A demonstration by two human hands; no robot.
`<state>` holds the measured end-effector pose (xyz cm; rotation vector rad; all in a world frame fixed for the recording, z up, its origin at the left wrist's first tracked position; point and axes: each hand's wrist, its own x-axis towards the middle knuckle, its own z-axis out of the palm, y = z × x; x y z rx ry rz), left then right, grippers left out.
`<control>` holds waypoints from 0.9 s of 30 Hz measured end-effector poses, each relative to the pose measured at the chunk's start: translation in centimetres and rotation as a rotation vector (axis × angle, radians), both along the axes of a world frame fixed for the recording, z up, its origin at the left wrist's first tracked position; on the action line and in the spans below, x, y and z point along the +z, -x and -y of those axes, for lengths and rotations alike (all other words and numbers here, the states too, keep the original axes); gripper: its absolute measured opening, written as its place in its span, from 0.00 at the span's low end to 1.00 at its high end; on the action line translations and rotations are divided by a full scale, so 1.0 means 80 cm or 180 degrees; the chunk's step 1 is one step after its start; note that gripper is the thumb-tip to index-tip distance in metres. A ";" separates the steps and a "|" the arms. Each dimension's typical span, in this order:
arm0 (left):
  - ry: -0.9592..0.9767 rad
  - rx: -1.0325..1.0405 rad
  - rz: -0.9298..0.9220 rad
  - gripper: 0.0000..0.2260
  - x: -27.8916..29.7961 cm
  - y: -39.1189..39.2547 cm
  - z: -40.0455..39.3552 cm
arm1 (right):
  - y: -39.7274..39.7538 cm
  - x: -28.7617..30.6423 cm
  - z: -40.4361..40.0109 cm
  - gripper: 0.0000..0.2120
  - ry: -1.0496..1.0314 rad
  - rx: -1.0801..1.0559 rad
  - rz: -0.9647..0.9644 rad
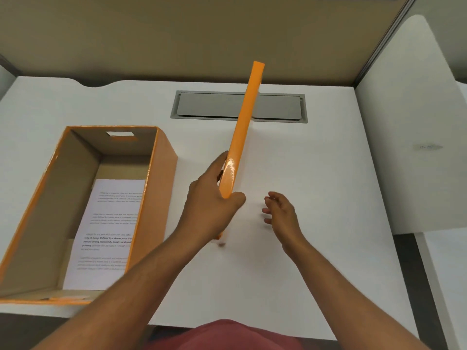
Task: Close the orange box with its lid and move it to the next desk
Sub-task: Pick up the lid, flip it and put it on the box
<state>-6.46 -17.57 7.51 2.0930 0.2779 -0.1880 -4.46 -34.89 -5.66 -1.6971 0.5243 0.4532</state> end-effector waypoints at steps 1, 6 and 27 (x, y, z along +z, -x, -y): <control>0.0129 0.0035 0.0018 0.34 0.001 0.000 -0.011 | 0.000 -0.003 -0.008 0.20 -0.0046 0.0022 -0.0095; 0.0957 0.0228 -0.0171 0.36 0.007 0.017 -0.068 | -0.005 -0.006 -0.046 0.31 -0.0021 -0.0007 -0.0360; -0.0295 0.1125 0.0620 0.25 -0.017 0.100 -0.403 | 0.076 0.118 -0.281 0.25 0.0446 -0.0292 0.1148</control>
